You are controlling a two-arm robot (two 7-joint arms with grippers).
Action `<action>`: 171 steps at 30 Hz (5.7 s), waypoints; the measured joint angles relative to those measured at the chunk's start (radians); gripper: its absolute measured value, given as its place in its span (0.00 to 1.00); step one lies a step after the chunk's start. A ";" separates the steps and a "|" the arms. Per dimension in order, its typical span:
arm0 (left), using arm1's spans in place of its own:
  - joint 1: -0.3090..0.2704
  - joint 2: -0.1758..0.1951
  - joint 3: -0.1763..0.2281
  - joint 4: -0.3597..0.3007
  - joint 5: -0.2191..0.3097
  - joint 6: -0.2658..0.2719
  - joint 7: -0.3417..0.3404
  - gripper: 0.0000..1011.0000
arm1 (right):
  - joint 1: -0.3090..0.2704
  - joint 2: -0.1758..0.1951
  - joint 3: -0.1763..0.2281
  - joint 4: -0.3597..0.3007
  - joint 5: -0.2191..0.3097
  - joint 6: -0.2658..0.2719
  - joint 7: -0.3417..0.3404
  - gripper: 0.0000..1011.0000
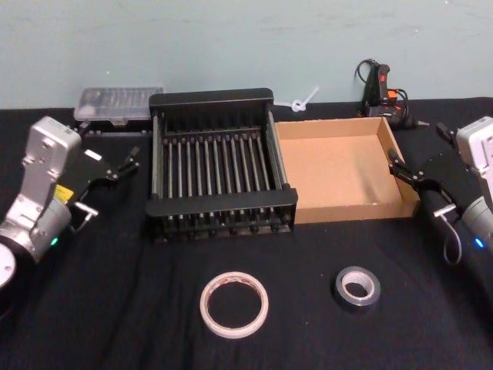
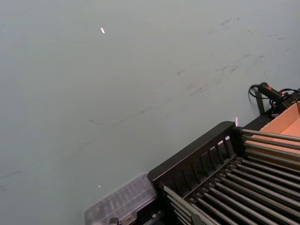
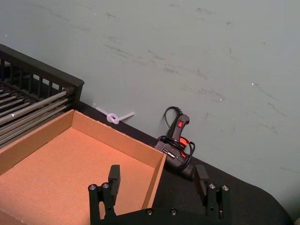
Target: Pick up the white tape and place it into the black box , Pick up the silver tape and place it into the brown box.
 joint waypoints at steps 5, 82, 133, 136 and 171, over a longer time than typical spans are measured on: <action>0.000 0.000 0.000 0.000 0.000 0.000 0.000 0.99 | 0.000 0.000 0.000 0.000 0.000 0.000 0.000 0.99; 0.000 0.000 0.000 0.000 0.000 0.000 0.000 0.99 | -0.015 -0.009 0.025 -0.015 0.002 -0.004 0.023 0.99; 0.000 0.000 0.000 0.000 0.000 0.000 0.000 0.99 | -0.358 0.051 0.163 -0.400 0.149 0.287 0.217 0.99; 0.000 0.000 0.000 0.000 0.000 0.000 0.000 0.99 | -0.362 0.049 0.165 -0.403 0.153 0.314 0.229 0.99; 0.000 0.000 0.000 0.000 0.000 0.000 0.000 0.99 | -0.338 0.027 0.171 -0.383 0.098 0.526 0.332 0.99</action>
